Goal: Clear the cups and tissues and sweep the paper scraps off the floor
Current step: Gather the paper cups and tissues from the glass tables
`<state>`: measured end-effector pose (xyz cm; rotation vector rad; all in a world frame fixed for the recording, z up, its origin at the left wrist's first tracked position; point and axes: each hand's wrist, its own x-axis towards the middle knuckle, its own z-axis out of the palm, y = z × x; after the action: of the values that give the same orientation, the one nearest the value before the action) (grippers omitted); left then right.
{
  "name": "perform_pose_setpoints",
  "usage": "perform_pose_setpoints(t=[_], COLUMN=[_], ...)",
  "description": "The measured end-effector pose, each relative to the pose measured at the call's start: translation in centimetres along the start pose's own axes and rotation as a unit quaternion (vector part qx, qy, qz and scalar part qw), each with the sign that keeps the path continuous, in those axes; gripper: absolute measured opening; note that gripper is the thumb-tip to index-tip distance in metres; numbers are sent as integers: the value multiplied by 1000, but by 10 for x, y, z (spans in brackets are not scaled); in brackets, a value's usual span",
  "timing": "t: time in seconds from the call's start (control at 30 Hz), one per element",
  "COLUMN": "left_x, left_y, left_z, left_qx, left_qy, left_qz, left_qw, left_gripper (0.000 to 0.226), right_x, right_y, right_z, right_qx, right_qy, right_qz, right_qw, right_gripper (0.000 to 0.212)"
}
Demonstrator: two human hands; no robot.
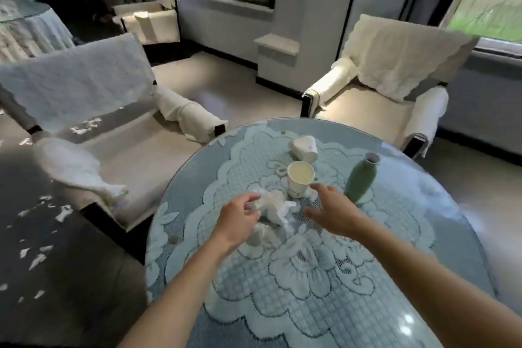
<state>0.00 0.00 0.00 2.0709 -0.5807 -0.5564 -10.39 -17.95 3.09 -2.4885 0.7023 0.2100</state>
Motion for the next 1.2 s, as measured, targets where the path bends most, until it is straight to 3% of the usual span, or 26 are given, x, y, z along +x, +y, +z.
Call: perform_pose_setpoints(t=[0.23, 0.37, 0.53, 0.63, 0.73, 0.83, 0.9, 1.07, 1.2], left_x=[73, 98, 109, 113, 121, 132, 137, 144, 140], left_y=[-43, -60, -61, -48, -15, 9, 12, -12, -17], left_z=[14, 25, 17, -5, -21, -17, -8, 13, 21], left_qx=[131, 270, 108, 8, -8, 74, 150, 272, 399], left_qy=[-135, -152, -73, 40, 112, 74, 13, -67, -58], left_qz=[74, 119, 80, 93, 200, 299, 313, 302, 285], left_qw=[979, 943, 988, 995, 973, 948, 938, 911, 870], left_gripper=[66, 55, 12, 18, 22, 23, 19, 32, 67], right_x=[54, 76, 99, 105, 105, 103, 101, 98, 104], right_y=[-5, -5, -7, -10, -22, -32, -31, -9, 15], right_z=[20, 29, 32, 37, 44, 50, 51, 44, 32], right_qx=[120, 164, 211, 244, 323, 385, 410, 473, 562], right_qy=[54, 93, 110, 98, 66, 33, 13, 14, 32], right_qz=[104, 135, 153, 147, 123, 110, 107, 170, 174], right_qw=[986, 973, 959, 954, 936, 916, 906, 864, 808], right_gripper=[91, 103, 96, 85, 80, 60, 50, 68, 69])
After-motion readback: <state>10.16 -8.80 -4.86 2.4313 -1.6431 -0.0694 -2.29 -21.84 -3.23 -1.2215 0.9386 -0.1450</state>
